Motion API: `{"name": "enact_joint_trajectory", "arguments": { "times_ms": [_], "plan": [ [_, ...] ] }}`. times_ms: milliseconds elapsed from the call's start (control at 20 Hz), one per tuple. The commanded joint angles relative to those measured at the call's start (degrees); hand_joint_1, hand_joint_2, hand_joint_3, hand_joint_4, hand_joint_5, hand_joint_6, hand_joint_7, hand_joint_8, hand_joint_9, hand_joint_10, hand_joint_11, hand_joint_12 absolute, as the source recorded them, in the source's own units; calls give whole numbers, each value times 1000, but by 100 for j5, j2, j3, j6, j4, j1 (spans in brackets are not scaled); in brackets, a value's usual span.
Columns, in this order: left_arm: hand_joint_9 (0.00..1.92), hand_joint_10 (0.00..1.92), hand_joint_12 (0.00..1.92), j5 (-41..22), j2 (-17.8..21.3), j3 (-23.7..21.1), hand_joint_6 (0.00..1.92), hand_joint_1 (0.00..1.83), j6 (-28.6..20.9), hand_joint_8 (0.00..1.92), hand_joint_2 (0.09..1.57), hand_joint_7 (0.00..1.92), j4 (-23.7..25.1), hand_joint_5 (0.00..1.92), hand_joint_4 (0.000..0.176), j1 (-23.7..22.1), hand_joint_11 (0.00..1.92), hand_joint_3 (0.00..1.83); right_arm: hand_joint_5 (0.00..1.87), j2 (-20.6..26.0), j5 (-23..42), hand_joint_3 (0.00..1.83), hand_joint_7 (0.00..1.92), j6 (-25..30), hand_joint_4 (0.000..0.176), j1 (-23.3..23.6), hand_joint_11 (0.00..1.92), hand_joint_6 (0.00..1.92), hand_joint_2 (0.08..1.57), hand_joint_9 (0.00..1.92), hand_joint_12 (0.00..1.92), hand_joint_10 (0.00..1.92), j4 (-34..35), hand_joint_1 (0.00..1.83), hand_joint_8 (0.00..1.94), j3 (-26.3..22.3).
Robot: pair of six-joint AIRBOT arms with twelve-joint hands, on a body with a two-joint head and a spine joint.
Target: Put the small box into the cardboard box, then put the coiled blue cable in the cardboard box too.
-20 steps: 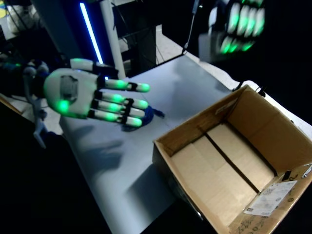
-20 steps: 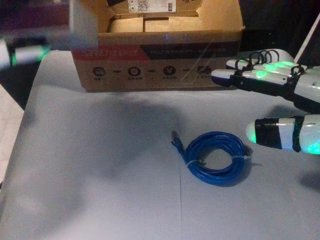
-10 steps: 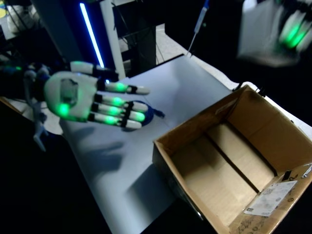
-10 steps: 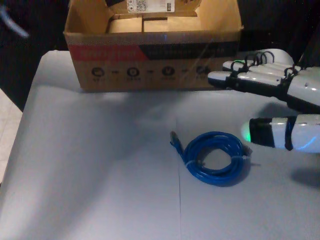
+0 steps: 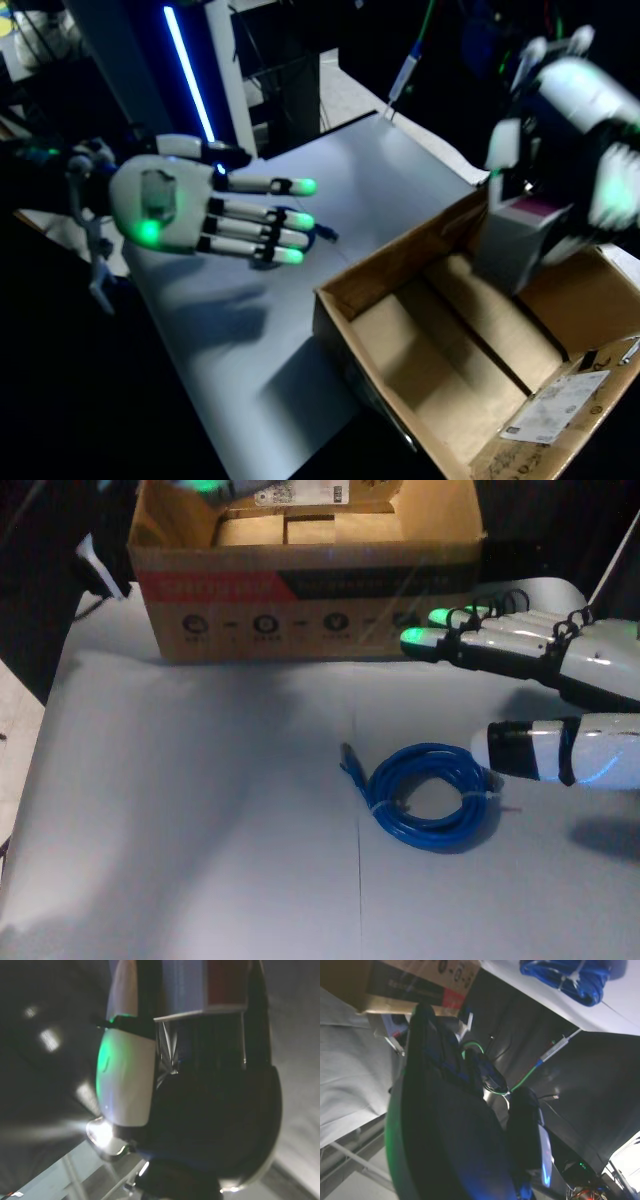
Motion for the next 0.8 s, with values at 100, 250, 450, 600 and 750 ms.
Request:
{"name": "enact_joint_trajectory", "arguments": {
  "times_ms": [100,250,450,600,750],
  "plan": [
    [376,0,688,-690,2,43,0,749,-24,0,918,363,28,339,161,-64,147,0,32,-31,709,4,0,32,176,89,0,0,1371,0,0,0,141,0,0,16],
    [128,6,346,-681,62,-11,3,670,-24,3,898,150,113,169,176,-99,0,0,38,-67,708,3,0,51,176,88,0,6,1377,0,0,0,142,0,0,26],
    [97,4,179,-967,634,-598,5,475,-24,6,899,120,416,135,176,-5,10,4,66,-67,708,0,0,208,176,88,0,8,1349,0,0,0,178,59,0,24],
    [74,1,371,-1495,1312,-1284,0,265,-24,0,991,106,527,140,176,478,0,2,71,-52,708,0,0,233,176,87,0,2,1297,0,0,0,303,127,0,21],
    [52,0,351,-1923,1975,-2043,3,163,-24,1,998,89,610,146,158,1204,0,0,63,-49,706,0,0,239,176,85,0,1,1221,0,0,0,369,260,0,21]
  ]
}}
